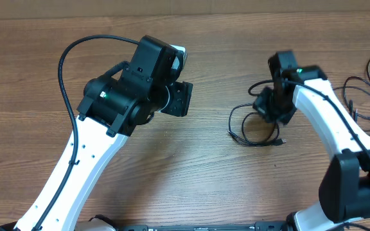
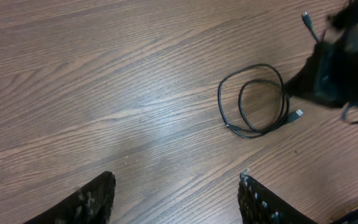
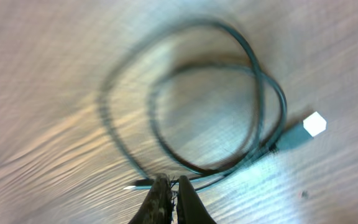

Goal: Untangle cables

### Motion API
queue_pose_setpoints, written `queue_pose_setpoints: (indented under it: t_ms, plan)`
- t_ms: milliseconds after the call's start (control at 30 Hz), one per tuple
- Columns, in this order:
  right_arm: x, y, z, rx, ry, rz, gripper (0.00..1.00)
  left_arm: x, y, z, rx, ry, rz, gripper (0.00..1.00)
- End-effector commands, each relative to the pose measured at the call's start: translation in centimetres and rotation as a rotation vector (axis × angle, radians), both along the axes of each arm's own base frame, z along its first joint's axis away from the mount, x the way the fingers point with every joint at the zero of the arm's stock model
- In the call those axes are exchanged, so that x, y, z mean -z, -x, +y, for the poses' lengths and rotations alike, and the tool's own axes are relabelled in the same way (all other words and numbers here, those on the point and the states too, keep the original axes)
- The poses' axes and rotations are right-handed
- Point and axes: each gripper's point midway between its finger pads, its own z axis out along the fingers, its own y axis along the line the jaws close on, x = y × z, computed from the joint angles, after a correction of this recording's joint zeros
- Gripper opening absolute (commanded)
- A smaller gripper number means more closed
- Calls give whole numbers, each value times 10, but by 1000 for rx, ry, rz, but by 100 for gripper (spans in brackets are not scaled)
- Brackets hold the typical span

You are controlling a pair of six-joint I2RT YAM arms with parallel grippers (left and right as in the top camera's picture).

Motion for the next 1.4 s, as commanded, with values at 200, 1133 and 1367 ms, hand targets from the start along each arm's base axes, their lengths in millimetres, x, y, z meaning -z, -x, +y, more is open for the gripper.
queue_pose_setpoints:
  t_ms: [200, 1133, 1367]
  plan:
    - [-32, -16, -27, -115, 172, -107, 50, 1, -4, 2, -2, -16, -7, 63]
    - [102, 34, -33, -170, 178, 58, 51, 3, -15, 35, -174, -134, -47, 59]
    - [104, 28, -14, -175, 72, 24, 8, 13, -8, 89, -458, -232, 15, 63]
